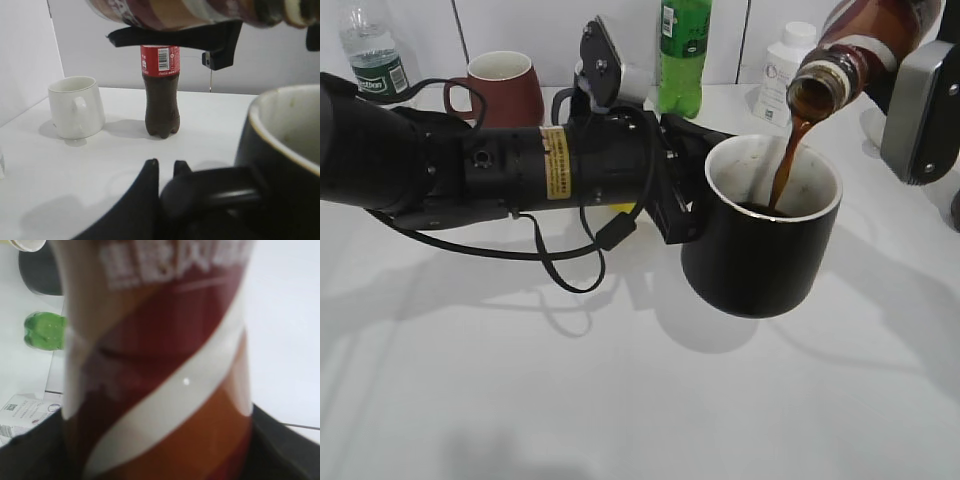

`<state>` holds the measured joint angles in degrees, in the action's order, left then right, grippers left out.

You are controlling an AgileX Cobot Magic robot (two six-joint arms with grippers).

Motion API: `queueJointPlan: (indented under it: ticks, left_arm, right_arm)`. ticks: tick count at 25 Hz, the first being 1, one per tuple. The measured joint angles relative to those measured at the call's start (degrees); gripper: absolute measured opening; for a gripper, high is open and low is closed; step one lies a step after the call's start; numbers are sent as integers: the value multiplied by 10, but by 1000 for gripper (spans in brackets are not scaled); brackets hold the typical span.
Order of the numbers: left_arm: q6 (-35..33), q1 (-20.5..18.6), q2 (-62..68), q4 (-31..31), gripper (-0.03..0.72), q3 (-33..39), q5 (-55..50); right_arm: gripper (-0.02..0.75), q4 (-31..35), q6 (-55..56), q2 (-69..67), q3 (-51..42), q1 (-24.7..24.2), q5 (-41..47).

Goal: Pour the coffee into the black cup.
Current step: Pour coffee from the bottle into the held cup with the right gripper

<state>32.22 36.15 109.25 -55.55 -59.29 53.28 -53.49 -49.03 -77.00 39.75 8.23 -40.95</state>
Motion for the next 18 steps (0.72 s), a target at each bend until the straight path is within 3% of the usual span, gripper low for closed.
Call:
queueJointPlan:
  ticks: [18]
  left_arm:
    - [1, 0, 0, 0, 55, 0, -1]
  right_arm:
    - [529, 0, -24, 0, 0, 0, -1]
